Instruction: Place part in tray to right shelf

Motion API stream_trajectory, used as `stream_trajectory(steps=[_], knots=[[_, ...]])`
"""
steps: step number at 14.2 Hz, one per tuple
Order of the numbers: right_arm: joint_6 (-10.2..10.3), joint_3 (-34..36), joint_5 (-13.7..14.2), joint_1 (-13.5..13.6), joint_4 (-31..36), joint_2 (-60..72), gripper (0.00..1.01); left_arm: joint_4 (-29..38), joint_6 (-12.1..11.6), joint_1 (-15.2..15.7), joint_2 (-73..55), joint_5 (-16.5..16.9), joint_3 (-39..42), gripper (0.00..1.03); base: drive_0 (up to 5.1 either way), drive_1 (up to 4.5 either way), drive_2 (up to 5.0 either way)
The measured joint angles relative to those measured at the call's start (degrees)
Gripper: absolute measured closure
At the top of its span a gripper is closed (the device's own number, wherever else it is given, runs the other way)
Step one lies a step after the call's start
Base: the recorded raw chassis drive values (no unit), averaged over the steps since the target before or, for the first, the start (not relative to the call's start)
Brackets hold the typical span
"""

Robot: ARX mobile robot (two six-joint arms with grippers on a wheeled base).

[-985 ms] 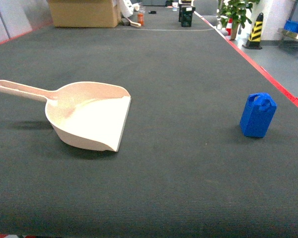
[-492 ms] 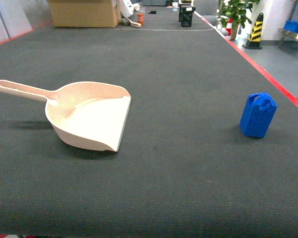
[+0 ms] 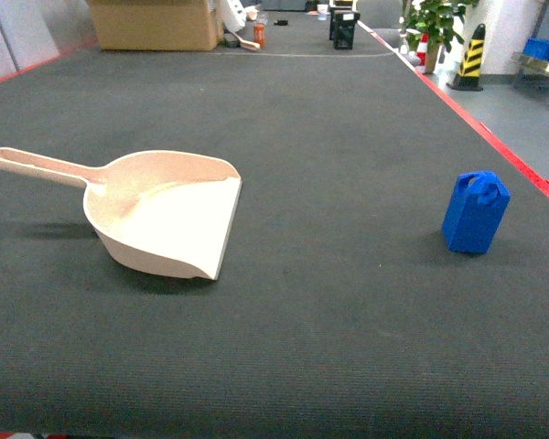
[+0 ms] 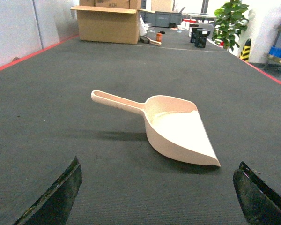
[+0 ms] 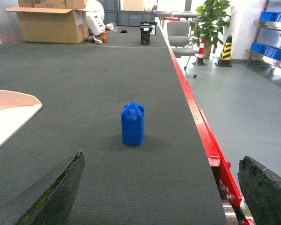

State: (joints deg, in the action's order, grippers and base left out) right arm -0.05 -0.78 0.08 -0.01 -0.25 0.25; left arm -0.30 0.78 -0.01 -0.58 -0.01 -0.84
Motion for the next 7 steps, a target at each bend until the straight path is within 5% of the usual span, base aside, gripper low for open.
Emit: stream_trajectory(steps=[7], knots=[[0.00,0.00,0.00,0.00,0.00,0.00,0.03,-0.02,0.00,0.00,0.00,0.00,0.00,0.05,0.0,0.00,0.0]])
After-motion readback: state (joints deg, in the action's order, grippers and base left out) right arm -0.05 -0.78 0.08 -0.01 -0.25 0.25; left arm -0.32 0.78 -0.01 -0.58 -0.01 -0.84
